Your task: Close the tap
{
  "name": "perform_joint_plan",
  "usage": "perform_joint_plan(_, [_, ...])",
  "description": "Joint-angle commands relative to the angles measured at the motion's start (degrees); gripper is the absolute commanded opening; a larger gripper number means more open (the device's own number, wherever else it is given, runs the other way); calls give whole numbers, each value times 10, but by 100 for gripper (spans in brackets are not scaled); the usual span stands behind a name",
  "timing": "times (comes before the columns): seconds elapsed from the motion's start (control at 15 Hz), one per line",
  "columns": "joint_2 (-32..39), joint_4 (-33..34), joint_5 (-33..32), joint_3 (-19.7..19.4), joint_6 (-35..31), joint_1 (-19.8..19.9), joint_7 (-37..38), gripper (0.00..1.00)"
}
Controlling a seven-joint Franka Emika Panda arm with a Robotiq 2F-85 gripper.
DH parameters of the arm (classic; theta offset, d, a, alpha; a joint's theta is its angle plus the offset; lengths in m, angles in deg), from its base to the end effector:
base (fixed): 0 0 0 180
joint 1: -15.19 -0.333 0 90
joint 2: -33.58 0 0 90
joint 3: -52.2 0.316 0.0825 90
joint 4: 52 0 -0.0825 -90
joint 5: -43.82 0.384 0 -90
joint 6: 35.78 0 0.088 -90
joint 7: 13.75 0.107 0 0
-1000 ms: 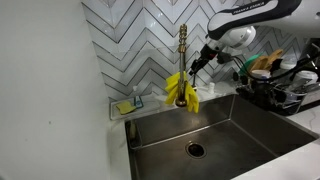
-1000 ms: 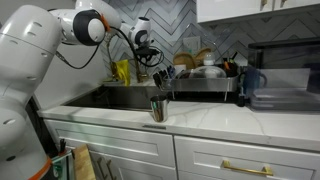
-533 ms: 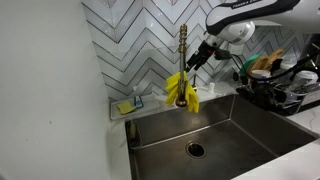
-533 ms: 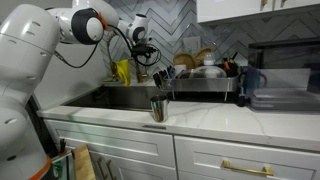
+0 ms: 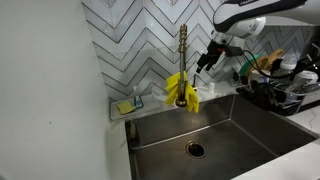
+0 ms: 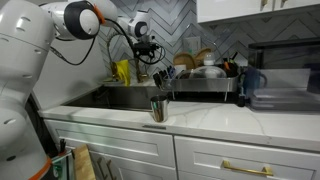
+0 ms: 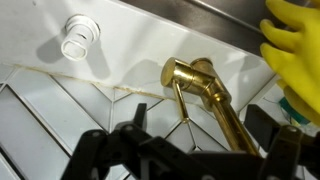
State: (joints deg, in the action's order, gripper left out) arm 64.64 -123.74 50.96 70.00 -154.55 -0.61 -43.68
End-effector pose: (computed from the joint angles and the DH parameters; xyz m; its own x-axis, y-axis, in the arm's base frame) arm 0.6407 0.3654 0.4931 0.5174 0.7668 0.3798 0.8471 -0.5218 -0.1007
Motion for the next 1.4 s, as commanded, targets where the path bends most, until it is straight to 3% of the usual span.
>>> perform_joint_plan(0.0, [-72, -107, 9, 5, -10, 17, -18, 100])
perform_joint_plan(0.67, [-305, -358, 48, 0, -57, 51, -128, 100])
perform_joint_plan(1.07, [-454, -498, 159, -47, -48, 32, -196, 100])
perform_joint_plan(1.33, [-523, -556, 177, -81, -20, 16, -182, 100])
